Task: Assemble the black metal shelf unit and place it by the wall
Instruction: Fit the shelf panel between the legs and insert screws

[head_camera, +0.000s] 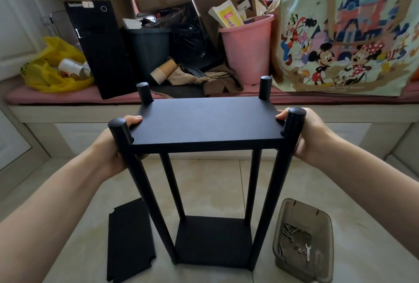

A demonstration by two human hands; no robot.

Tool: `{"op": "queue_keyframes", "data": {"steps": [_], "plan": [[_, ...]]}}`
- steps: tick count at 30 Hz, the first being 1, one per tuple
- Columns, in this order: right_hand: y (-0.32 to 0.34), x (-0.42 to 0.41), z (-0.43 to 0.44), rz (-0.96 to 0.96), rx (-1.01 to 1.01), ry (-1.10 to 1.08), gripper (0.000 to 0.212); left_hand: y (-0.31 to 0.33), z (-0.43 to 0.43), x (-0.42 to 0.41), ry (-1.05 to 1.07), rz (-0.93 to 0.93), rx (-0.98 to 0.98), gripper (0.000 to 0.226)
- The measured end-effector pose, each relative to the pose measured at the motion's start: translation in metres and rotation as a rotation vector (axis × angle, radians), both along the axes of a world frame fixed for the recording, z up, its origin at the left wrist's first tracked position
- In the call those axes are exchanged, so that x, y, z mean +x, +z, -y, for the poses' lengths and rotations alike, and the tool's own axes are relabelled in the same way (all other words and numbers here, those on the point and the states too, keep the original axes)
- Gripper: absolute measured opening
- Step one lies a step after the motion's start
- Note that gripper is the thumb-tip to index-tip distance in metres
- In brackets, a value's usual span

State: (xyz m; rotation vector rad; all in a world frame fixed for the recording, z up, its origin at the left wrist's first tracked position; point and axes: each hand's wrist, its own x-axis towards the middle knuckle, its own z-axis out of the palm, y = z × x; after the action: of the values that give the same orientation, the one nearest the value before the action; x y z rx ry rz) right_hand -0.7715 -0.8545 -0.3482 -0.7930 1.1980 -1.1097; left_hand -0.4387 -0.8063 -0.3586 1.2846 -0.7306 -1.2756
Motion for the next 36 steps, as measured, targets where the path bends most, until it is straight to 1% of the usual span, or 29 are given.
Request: {"op": "queue_keyframes", "data": {"steps": [3,8,15,17,21,27,31,34,36], "plan": [[-0.001,-0.001,0.001,-0.007,0.015,-0.005,0.018,-0.003,0.001,0.001,-0.009,-0.018,0.04,0.017],[-0.016,0.0,0.003,-0.054,0.082,-0.01,0.021,-0.017,0.0,0.0,-0.034,0.027,0.082,0.018],[-0.04,-0.001,0.006,-0.112,0.153,-0.004,0.018,-0.047,0.002,0.005,-0.066,0.008,0.152,0.017],[-0.047,-0.002,0.006,-0.13,0.166,-0.012,0.022,-0.055,0.004,0.008,-0.077,-0.008,0.156,0.018],[-0.058,0.0,0.001,-0.174,0.197,0.003,0.019,-0.066,0.004,0.01,-0.09,-0.005,0.173,0.022],[-0.067,0.003,-0.001,-0.189,0.235,-0.018,0.022,-0.074,0.001,0.012,-0.091,0.013,0.194,0.034],[-0.073,0.002,-0.004,-0.234,0.253,-0.003,0.019,-0.073,-0.002,0.012,-0.142,0.043,0.21,0.031],[-0.076,0.003,-0.006,-0.253,0.258,0.0,0.021,-0.073,-0.003,0.014,-0.166,0.057,0.201,0.037],[-0.077,0.002,-0.006,-0.256,0.259,-0.007,0.022,-0.073,-0.003,0.014,-0.165,0.059,0.197,0.037]]}}
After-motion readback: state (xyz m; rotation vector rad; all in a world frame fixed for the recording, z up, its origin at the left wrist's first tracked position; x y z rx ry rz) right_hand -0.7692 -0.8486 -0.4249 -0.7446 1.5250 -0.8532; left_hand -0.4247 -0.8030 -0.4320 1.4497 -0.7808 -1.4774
